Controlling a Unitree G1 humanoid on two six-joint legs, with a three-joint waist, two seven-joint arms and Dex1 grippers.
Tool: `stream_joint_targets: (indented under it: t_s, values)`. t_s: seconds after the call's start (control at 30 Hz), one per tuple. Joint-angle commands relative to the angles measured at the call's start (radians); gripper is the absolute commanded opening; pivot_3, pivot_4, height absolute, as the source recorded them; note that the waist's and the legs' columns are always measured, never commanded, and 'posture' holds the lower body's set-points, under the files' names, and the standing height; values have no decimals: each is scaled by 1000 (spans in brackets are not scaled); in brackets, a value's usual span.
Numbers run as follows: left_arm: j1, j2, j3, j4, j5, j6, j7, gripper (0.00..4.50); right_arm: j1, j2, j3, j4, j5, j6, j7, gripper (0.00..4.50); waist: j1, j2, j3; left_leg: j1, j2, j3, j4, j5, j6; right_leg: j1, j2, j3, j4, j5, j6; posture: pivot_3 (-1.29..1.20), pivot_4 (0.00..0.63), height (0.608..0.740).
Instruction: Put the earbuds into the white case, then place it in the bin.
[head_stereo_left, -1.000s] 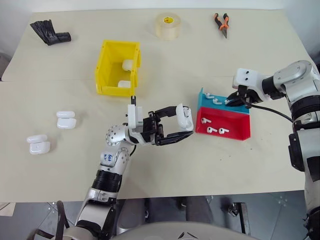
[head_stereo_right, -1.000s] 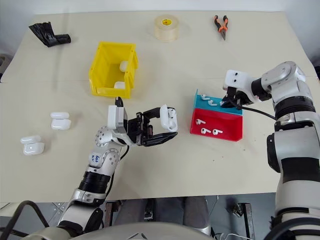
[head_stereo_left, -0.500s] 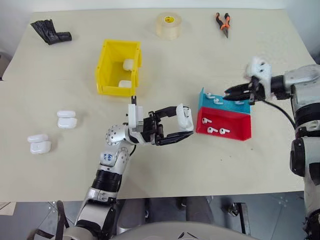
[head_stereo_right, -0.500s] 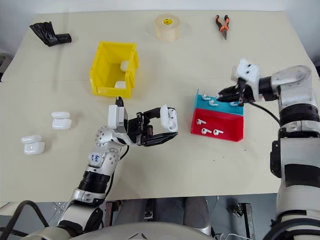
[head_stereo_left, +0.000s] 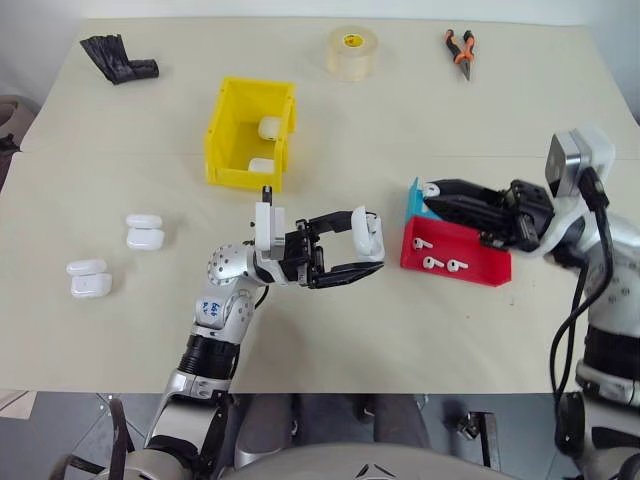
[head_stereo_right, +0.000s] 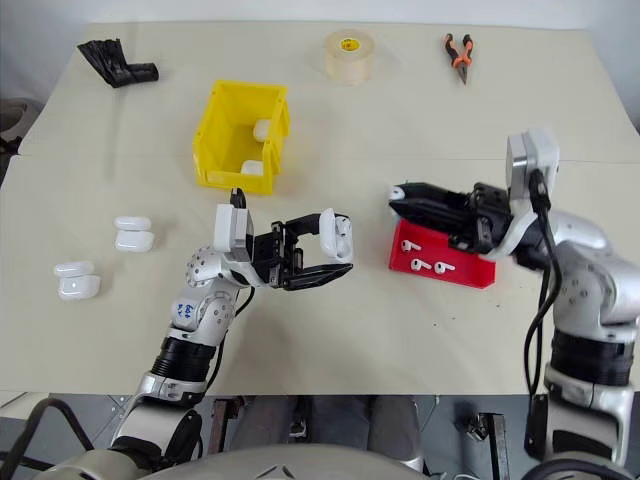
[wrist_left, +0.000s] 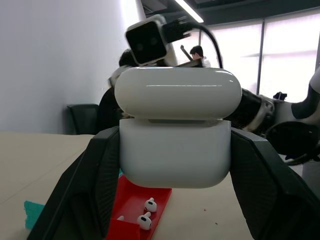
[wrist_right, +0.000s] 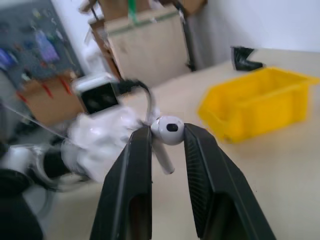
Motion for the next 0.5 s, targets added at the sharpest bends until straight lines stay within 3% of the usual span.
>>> stream_joint_targets:
  t_s: [0.03,0.27,0.5]
  values:
    - [-13,-3,2,-33,-23,3,-10,2814,45,52,-49,-142,175,52,-159,597,5,0,0,0,0,0,0,0,0,0,0,0,0,0,0,0,150,740]
    - [-26,-13,1,-20,-22,7,-18,2814,123,101,-15,-244,293,46,-304,597,6,0,0,0,0,0,-1,0,0,0,0,0,0,0,0,0,150,740]
    - [-33,-23,1,-18,-23,13,-20,2814,206,137,53,-253,226,-34,-308,597,6,0,0,1,-1,1,-1,0,0,0,0,0,0,0,0,0,150,740]
